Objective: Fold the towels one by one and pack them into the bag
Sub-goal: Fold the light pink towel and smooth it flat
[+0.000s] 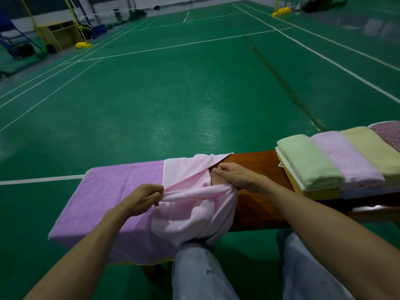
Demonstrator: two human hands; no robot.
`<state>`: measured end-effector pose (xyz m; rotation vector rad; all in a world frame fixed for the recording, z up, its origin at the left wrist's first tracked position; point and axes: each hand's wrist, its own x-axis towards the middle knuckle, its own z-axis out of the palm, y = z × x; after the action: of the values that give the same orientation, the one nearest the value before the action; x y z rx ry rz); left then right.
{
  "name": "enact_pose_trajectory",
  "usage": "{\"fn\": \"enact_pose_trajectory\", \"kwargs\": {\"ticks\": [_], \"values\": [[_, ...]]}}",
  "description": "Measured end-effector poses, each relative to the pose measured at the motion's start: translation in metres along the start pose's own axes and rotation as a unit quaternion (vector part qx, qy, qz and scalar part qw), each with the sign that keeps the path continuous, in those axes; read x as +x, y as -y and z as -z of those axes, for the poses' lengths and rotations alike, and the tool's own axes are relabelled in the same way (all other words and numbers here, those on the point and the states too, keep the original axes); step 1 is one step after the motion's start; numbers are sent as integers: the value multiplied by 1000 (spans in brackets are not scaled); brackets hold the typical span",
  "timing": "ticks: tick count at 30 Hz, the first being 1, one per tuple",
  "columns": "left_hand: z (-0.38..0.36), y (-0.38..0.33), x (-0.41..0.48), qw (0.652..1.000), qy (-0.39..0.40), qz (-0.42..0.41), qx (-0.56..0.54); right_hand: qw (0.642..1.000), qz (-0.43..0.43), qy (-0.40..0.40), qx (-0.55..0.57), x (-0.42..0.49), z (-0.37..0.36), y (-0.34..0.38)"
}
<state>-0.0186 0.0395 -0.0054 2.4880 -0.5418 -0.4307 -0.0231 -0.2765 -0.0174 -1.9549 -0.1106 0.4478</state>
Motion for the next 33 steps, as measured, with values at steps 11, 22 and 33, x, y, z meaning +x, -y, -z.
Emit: {"fn": "enact_pose_trajectory", "kwargs": {"ticks": [11, 22, 33], "values": [[8, 58, -27, 996, -24, 63, 59, 978, -22, -57, -201, 28, 35, -17], [12, 63, -19, 989, -80, 42, 115, 929, -51, 1, -366, 69, 22, -18], [0, 55, 0, 984, -128, 51, 116, 917, -73, -55, -388, 28, 39, -28]]}}
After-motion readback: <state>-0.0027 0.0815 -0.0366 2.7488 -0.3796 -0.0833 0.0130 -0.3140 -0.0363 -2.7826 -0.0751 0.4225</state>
